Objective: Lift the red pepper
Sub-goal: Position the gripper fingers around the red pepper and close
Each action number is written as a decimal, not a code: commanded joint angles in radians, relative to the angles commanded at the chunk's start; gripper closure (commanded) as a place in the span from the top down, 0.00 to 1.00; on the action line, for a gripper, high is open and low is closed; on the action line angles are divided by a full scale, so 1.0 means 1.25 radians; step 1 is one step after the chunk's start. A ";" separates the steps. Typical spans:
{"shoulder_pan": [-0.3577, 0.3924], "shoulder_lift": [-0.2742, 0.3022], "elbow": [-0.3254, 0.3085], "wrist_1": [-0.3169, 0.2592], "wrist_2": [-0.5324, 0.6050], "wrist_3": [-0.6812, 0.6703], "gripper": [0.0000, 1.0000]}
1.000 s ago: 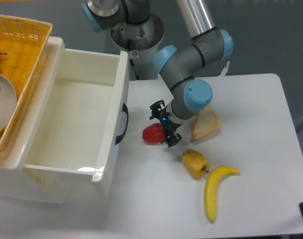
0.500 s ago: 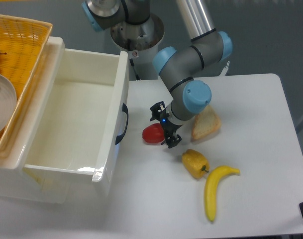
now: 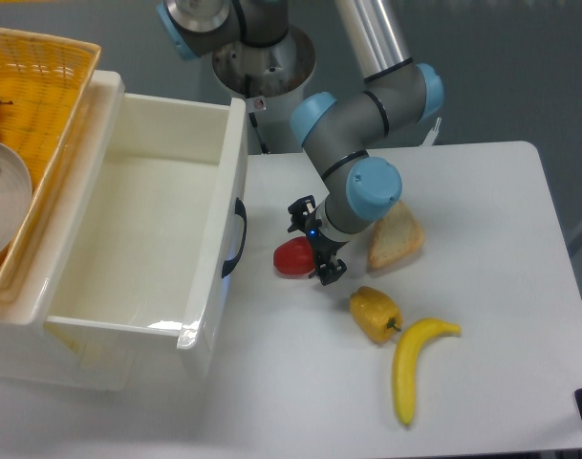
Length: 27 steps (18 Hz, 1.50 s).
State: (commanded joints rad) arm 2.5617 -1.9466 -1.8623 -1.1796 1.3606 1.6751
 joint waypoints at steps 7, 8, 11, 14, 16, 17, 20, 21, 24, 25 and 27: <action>-0.001 -0.002 0.000 0.000 0.001 -0.002 0.96; -0.001 -0.002 0.000 0.000 0.002 -0.004 0.96; -0.007 -0.004 0.002 0.000 0.021 -0.012 0.92; -0.007 -0.004 0.006 -0.001 0.021 -0.013 0.88; -0.007 -0.006 0.009 -0.001 0.020 -0.015 0.85; -0.007 -0.009 0.010 -0.001 0.021 -0.015 0.85; -0.007 -0.009 0.013 -0.002 0.021 -0.015 0.78; -0.007 -0.009 0.013 -0.002 0.022 -0.016 0.72; -0.007 -0.010 0.013 -0.004 0.022 -0.016 0.67; -0.007 -0.010 0.013 -0.004 0.022 -0.016 0.66; -0.007 -0.010 0.015 -0.002 0.022 -0.016 0.58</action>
State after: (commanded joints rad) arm 2.5525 -1.9589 -1.8438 -1.1827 1.3883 1.6552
